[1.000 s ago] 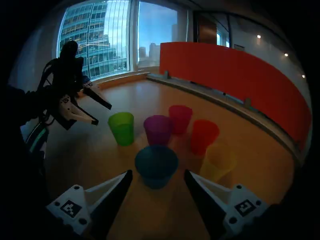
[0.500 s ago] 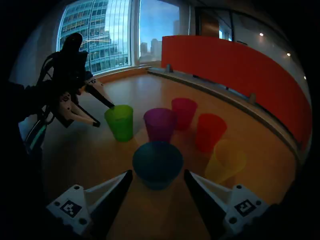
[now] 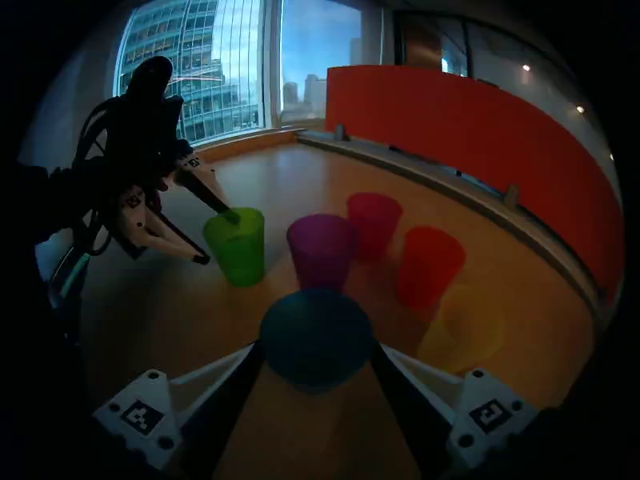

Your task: Pour water

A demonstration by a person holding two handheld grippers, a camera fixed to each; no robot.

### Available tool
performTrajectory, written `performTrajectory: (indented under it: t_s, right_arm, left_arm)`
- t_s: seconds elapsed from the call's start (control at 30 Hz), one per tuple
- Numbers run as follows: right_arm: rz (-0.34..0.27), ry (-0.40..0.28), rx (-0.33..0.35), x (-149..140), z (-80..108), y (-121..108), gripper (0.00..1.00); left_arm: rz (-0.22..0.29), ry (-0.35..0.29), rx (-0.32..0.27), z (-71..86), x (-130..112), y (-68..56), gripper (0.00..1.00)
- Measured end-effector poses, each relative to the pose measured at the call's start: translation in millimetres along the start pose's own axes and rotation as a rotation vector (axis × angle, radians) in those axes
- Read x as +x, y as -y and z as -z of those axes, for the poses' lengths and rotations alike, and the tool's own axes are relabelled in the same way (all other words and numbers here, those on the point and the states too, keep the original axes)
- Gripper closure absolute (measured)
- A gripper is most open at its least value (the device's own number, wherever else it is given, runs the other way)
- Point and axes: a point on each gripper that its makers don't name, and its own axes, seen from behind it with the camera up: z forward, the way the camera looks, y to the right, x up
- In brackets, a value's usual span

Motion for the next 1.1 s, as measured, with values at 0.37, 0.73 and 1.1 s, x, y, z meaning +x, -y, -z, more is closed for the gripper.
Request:
performTrajectory:
  t_s: [0.37, 0.73, 1.1]
  right_arm:
    - [-0.008, 0.0, 0.007, 1, -9.8, -1, 0.01]
    - [0.0, -0.003, 0.006, 3, -11.7, -3, 0.01]
    - [0.005, -0.008, 0.003, 4, -11.7, -4, 0.0]
  left_arm:
    - [-0.009, 0.002, 0.004, -11.9, 8, 0.0, 0.04]
    - [-0.016, -0.008, -0.003, -17.4, 16, -3.5, 0.07]
    - [-0.024, -0.013, 0.014, -20.4, 18, -2.1, 0.11]
